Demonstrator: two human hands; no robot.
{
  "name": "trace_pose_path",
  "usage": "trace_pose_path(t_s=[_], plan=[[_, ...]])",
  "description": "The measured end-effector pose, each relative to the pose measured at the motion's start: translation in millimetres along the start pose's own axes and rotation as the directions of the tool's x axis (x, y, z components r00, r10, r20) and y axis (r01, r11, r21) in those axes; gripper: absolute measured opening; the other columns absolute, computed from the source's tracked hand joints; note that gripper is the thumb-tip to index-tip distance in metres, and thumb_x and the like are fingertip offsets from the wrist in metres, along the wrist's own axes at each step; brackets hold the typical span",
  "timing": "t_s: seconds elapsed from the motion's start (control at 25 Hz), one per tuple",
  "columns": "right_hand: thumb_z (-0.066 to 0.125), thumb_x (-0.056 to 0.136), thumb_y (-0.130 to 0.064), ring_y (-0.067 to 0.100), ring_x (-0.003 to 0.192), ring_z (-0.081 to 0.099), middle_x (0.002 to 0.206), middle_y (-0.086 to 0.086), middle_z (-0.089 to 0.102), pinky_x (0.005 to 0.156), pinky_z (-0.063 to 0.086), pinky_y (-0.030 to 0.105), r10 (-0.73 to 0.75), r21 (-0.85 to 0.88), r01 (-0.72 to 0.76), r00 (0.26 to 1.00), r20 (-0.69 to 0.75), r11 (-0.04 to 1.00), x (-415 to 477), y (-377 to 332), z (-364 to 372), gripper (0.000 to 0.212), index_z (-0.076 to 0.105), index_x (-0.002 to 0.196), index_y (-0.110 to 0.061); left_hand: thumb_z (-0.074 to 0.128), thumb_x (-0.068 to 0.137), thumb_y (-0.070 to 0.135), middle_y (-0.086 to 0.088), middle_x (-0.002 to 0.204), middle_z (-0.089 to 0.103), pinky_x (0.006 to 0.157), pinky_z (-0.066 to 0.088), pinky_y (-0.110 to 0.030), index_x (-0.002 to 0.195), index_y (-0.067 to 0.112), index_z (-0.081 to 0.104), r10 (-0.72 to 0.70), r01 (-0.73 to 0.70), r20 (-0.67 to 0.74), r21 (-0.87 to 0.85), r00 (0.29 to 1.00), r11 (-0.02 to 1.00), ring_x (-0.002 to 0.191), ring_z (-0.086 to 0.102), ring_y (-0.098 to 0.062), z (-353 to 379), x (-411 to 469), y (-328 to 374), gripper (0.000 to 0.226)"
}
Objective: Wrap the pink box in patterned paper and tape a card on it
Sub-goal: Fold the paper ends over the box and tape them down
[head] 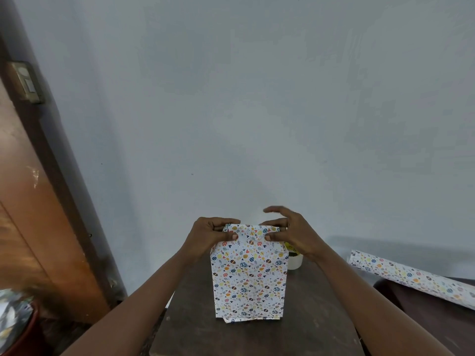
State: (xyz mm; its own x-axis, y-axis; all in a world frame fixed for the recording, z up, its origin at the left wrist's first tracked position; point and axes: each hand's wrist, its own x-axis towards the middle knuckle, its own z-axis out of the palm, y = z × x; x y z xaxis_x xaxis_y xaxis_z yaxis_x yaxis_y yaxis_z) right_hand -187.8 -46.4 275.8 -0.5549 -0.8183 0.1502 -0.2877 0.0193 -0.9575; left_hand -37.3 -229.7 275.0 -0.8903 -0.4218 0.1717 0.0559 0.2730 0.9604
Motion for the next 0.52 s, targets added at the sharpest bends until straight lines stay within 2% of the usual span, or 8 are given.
trace_pose_path(t_s=[0.08, 0.16, 0.28, 0.36, 0.52], plan=[[0.07, 0.08, -0.003, 0.004, 0.086, 0.069, 0.099, -0.007, 0.071, 0.073, 0.054, 0.02, -0.025, -0.13, 0.024, 1.0, -0.007, 0.991, 0, 2, 1, 0.033, 0.068, 0.108, -0.021, 0.071, 0.075, -0.004, 0.001, 0.086, 0.075, 0.07, 0.058, -0.025, 0.093, 0.016, 0.071, -0.057, 0.059, 0.016, -0.121, 0.998, 0.991, 0.08, 0.072, -0.017, 2, 0, 1, 0.027], [0.066, 0.084, -0.004, 0.001, 0.083, 0.069, 0.094, -0.013, 0.07, 0.072, 0.055, 0.019, -0.051, -0.161, 0.044, 0.998, -0.039, 0.986, -2, 5, 4, 0.026, 0.07, 0.103, -0.021, 0.068, 0.078, -0.004, -0.002, 0.089, 0.075, 0.07, 0.059, -0.026, 0.099, 0.011, 0.07, -0.077, 0.083, 0.043, -0.168, 0.996, 0.982, 0.082, 0.072, -0.019, 3, 0, 1, 0.026], [0.065, 0.085, -0.003, 0.005, 0.085, 0.07, 0.096, -0.01, 0.071, 0.072, 0.056, 0.02, -0.081, -0.105, 0.073, 0.994, -0.074, 0.992, -5, 9, 10, 0.026, 0.07, 0.098, -0.026, 0.067, 0.081, -0.002, 0.0, 0.088, 0.075, 0.067, 0.058, -0.024, 0.101, 0.011, 0.069, -0.069, 0.076, 0.053, -0.146, 0.996, 0.986, 0.081, 0.072, -0.017, 2, 2, -2, 0.023], [0.065, 0.084, -0.001, 0.009, 0.086, 0.07, 0.097, -0.004, 0.073, 0.073, 0.056, 0.023, -0.043, -0.055, 0.038, 0.995, -0.091, 0.998, -3, 12, 9, 0.027, 0.071, 0.098, -0.023, 0.066, 0.081, -0.003, -0.002, 0.088, 0.075, 0.066, 0.058, -0.024, 0.1, 0.009, 0.069, -0.062, 0.069, 0.049, -0.156, 0.997, 0.985, 0.08, 0.072, -0.018, 2, 3, -4, 0.023], [0.061, 0.086, 0.001, 0.022, 0.086, 0.068, 0.099, 0.008, 0.073, 0.075, 0.054, 0.029, 0.044, 0.164, -0.048, 0.999, 0.024, 0.985, 0, 11, 5, 0.035, 0.066, 0.115, -0.019, 0.067, 0.079, -0.004, 0.0, 0.082, 0.075, 0.062, 0.057, -0.022, 0.096, 0.01, 0.07, -0.052, 0.051, -0.003, -0.173, 0.999, 0.984, 0.075, 0.072, -0.016, 3, 2, -8, 0.021]])
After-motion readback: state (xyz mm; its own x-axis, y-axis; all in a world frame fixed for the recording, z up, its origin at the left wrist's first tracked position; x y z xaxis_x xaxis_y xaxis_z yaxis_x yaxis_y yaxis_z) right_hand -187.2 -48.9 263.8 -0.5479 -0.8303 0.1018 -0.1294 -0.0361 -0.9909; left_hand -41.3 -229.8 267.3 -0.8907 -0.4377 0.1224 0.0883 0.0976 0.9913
